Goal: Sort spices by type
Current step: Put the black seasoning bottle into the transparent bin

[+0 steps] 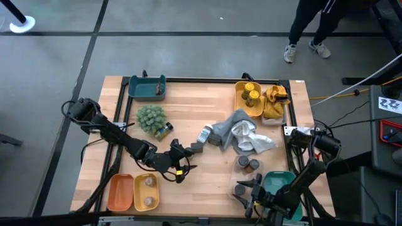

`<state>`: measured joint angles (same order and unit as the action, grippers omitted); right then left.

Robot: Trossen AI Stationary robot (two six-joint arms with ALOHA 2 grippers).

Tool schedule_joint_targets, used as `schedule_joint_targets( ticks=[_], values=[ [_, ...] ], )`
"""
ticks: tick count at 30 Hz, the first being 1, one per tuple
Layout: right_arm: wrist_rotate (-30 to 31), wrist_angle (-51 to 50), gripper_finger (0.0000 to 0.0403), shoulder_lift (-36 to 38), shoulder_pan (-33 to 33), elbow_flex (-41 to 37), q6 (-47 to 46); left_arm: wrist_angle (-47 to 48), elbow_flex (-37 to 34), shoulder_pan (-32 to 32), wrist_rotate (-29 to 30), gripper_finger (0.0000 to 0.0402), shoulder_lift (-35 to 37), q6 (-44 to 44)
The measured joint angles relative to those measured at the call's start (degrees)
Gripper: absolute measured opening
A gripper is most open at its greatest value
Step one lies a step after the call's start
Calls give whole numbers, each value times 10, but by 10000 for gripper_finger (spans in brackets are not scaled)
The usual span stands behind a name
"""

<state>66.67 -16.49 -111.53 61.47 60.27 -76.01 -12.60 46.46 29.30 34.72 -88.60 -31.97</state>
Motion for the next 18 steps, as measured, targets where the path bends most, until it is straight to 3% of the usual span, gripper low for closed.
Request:
schedule_joint_targets(
  ticks=[10, 18],
  values=[
    [-84, -16, 280, 47, 0, -1, 45, 0, 0, 0, 0, 272, 0, -2],
    [-106, -19, 280, 71, 0, -2, 45, 0, 0, 0, 0, 272, 0, -2]
  ],
)
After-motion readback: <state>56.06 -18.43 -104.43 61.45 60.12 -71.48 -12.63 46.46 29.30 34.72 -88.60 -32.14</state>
